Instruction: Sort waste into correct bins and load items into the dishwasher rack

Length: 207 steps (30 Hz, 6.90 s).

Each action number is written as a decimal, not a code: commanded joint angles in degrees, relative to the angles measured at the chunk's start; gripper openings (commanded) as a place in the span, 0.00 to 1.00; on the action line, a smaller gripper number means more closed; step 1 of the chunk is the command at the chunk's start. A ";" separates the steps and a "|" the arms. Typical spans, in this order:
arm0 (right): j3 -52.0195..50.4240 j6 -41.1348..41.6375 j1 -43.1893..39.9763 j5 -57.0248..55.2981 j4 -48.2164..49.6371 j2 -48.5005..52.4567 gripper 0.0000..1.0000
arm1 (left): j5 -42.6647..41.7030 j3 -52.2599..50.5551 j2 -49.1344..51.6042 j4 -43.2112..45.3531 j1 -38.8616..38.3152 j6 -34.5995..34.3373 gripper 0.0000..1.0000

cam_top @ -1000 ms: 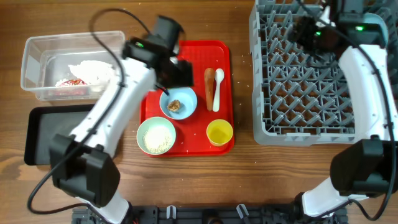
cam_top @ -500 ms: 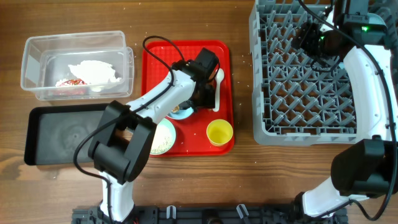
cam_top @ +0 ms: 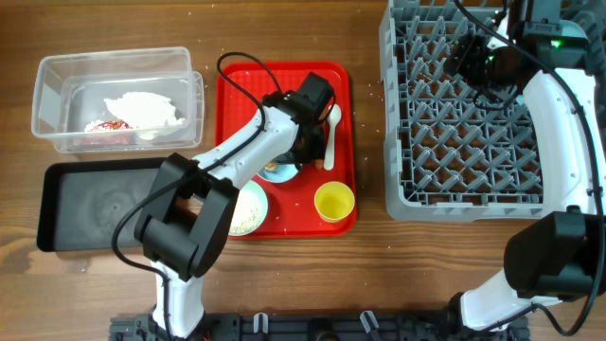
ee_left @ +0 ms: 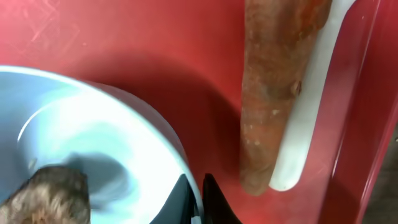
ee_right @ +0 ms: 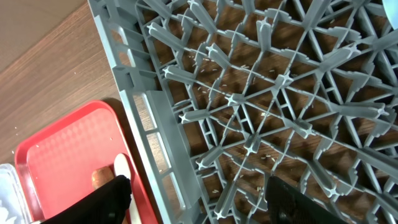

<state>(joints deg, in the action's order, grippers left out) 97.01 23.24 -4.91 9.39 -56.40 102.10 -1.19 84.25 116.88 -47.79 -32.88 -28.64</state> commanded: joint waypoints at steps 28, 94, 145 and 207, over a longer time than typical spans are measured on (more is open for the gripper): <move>0.02 -3.74 0.44 -3.61 -1.33 0.35 0.72 | -34.40 2.93 -23.23 -32.52 45.86 32.61 0.04; 0.02 -5.25 0.44 -4.09 -5.60 0.35 0.72 | -80.91 -17.20 -9.11 -25.79 89.00 53.96 0.04; 0.04 -8.24 7.02 10.62 2.69 0.44 0.79 | -3.41 14.03 -17.20 -2.32 20.55 5.75 0.80; 3.06 -42.64 11.63 -71.32 43.69 15.37 0.04 | -5.16 13.99 -23.02 -15.89 42.71 5.70 0.98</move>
<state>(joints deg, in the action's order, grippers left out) 99.94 5.37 7.27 -53.34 -20.51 113.34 -5.93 98.41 93.76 -63.75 9.61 -23.24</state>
